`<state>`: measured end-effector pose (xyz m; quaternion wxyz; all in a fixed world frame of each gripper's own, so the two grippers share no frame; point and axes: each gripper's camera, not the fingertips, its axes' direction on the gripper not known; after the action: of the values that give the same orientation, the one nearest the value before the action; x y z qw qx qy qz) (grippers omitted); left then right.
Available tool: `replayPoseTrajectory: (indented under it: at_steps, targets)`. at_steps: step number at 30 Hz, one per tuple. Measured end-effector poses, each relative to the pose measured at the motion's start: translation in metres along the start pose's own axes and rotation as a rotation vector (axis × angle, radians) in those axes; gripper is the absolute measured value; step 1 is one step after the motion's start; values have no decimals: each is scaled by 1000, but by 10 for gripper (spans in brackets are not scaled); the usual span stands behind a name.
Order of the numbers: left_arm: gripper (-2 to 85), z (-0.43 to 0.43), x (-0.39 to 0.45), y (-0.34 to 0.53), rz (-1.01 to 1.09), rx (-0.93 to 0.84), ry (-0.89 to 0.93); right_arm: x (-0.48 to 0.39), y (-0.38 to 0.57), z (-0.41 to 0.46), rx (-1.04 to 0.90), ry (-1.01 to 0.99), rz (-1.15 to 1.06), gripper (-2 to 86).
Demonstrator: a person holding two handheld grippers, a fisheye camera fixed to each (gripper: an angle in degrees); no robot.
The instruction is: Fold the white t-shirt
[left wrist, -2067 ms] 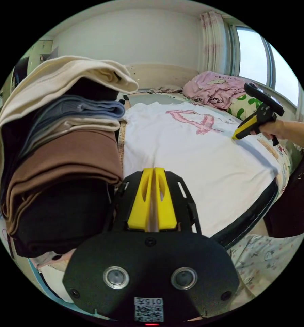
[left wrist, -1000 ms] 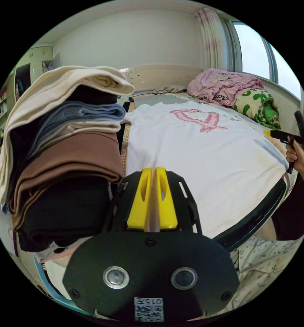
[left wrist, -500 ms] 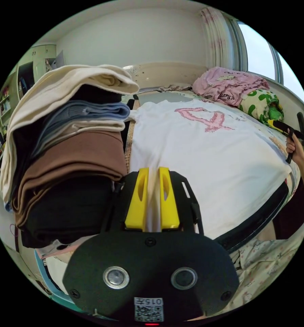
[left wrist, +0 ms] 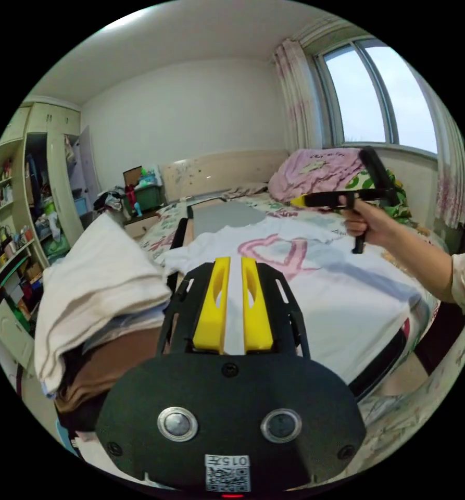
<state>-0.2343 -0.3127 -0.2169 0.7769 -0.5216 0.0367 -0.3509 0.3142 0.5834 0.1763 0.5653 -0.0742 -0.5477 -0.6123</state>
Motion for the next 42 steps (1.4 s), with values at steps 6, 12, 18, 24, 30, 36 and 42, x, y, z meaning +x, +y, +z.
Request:
replayPoseTrajectory:
  at_steps: [6, 12, 18, 24, 30, 36, 42]
  targets:
    - [41, 71, -15, -11, -93, 94, -110, 7, -51, 222, -224, -166, 20, 73]
    - [35, 122, -67, 0, -193, 93, -310, 9, -74, 421, -377, 18, -135, 84]
    - [53, 145, -92, 53, -192, 81, -269, 51, -67, 596, -483, 87, -112, 95]
    - [23, 171, -101, 48, -195, 15, -327, 100, -43, 718, -584, 233, -118, 102]
    - [17, 190, -102, 38, -172, 4, -276, 169, -55, 698, -455, 117, -16, 14]
    - [40, 216, -106, 18, -163, 7, -233, 265, -32, 556, -151, -43, 131, 5]
    - [78, 257, -107, -13, -123, -36, -173, 348, 15, 492, -53, 25, 262, 3]
